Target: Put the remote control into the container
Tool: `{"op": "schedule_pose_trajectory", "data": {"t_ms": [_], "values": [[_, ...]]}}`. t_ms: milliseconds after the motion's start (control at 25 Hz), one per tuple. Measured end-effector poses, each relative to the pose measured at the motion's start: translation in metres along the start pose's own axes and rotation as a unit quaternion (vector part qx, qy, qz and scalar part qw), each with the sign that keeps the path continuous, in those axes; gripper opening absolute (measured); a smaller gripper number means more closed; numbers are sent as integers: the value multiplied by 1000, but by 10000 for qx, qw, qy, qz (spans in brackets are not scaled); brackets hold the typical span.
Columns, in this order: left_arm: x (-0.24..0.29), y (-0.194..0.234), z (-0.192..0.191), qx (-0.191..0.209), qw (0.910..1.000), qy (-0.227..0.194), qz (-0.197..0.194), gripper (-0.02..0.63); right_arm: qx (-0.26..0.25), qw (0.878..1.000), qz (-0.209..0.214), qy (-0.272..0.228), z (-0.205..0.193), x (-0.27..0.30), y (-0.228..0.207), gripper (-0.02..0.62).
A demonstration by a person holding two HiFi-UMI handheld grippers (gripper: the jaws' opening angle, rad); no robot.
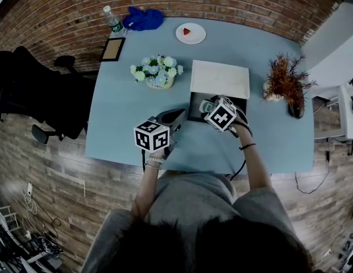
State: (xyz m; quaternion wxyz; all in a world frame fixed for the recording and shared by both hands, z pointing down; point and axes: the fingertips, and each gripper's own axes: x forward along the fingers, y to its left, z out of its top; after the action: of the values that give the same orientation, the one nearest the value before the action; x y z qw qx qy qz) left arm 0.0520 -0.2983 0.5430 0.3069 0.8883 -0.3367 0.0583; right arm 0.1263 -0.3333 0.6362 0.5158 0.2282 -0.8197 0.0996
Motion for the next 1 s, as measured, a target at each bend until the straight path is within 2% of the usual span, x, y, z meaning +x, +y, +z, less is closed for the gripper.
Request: {"op": "schedule_pose_trajectory", "data": {"t_ms": [400, 520, 680, 760, 840, 1000], "values": [[-1, -4, -1, 2, 10000, 1, -76, 3, 179, 9994, -109, -272, 1, -9, 0, 285], [0, -7, -1, 28, 9999, 17, -133, 3, 267, 9981, -203, -521, 4, -17, -2, 284], [1, -11, 2, 178, 9998, -21, -133, 3, 637, 9934, -347, -889, 9, -33, -7, 280], [2, -14, 3, 277, 9995, -37, -157, 3, 808, 9890, -479, -1140, 14, -44, -9, 247], [2, -18, 5, 313, 9993, -62, -214, 3, 1003, 9828, -596, -1430, 21, -56, -10, 172], [2, -21, 9, 373, 9988, -113, -291, 3, 1363, 9712, -667, -1835, 30, -69, -6, 125]]}}
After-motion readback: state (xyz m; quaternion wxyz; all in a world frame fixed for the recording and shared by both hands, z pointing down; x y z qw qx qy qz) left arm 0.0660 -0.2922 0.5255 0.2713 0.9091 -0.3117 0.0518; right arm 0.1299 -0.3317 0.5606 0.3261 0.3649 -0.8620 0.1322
